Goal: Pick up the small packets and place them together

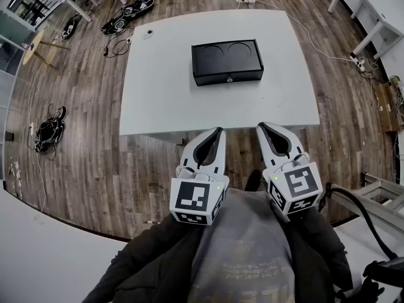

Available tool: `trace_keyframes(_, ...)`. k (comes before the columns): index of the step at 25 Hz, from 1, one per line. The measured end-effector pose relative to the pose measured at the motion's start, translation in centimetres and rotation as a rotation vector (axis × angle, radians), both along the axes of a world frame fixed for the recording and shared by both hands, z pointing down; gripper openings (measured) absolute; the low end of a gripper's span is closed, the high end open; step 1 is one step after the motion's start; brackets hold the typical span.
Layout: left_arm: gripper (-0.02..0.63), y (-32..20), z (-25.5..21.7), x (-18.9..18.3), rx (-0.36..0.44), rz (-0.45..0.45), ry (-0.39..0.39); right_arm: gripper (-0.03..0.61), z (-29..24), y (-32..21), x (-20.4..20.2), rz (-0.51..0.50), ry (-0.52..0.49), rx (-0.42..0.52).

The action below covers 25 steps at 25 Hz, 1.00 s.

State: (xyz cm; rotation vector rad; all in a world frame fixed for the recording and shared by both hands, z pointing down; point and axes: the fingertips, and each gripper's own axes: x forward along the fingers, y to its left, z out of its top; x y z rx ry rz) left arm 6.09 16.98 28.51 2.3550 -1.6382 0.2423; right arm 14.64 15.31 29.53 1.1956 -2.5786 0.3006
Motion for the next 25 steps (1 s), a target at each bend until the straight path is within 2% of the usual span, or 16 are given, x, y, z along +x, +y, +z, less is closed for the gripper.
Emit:
trace_keyframes(18,0.005,0.1,0.2,-2.8,0.012,0.003,0.043,0.003,-0.1,0.3,-2.6,0.005,0.041,0.013)
trace_keyframes(25,0.005,0.7,0.6,-5.6,0.011,0.024,0.064,0.005,-0.3,0.8,-5.5,0.028,0.020,0.014)
